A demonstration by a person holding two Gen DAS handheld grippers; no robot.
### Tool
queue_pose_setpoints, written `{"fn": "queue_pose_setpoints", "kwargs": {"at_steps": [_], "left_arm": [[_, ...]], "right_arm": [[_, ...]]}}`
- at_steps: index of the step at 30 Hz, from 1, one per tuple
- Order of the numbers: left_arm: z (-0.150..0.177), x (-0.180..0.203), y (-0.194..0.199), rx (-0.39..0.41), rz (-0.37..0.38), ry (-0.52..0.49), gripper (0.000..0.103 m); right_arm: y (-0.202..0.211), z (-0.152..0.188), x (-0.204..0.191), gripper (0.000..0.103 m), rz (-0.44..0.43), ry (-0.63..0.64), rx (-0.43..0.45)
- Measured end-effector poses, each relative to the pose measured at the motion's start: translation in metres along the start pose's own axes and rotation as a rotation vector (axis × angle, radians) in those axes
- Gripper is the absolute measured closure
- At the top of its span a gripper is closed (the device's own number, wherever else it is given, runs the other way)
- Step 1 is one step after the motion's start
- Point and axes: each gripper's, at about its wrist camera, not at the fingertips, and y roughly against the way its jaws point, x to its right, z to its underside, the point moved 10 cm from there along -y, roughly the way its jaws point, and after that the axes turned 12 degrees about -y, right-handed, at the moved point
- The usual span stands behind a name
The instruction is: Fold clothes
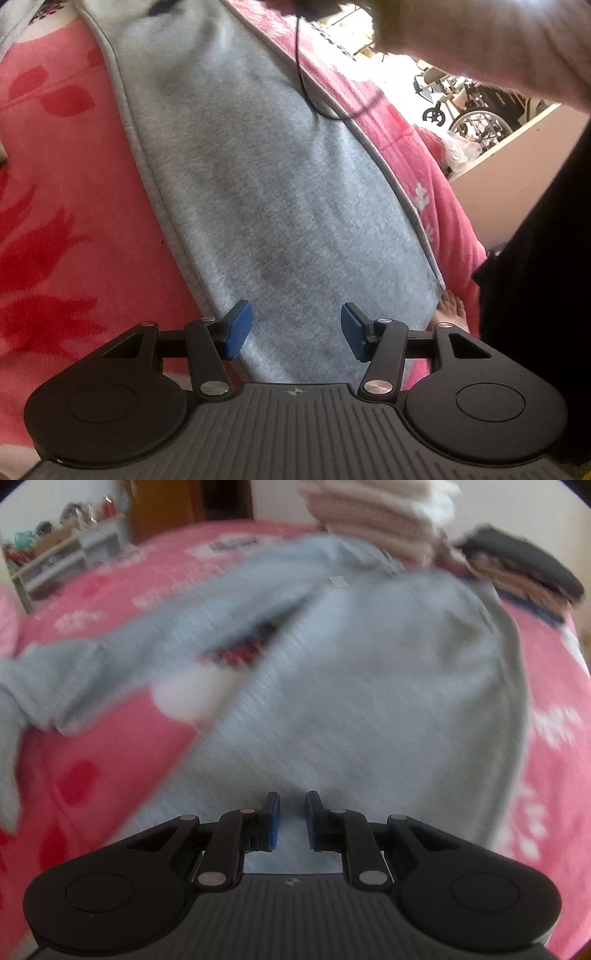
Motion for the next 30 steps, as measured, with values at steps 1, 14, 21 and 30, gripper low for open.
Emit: {"fn": "queue_pose_setpoints", "kwargs": {"at_steps": [1, 14, 21, 30], "left_arm": [[0.001, 0.000, 0.000, 0.006, -0.001, -0.002, 0.050], [0.012, 0.011, 0.008, 0.026, -0.081, -0.090, 0.049], [0.019, 0.023, 0.007, 0.027, -0.135, -0.107, 0.049], [0.043, 0.056, -0.003, -0.058, -0.117, -0.211, 0.049]], "right_arm": [[0.010, 0.011, -0.002, 0.086, -0.016, -0.004, -0.013], [0.147, 0.234, -0.069, 0.086, -0.203, 0.136, -0.416], [0.135, 0.176, -0.057, 0.086, -0.130, 0.058, -0.230], [0.182, 0.298, -0.062, 0.085, -0.169, 0.128, -0.462]]}}
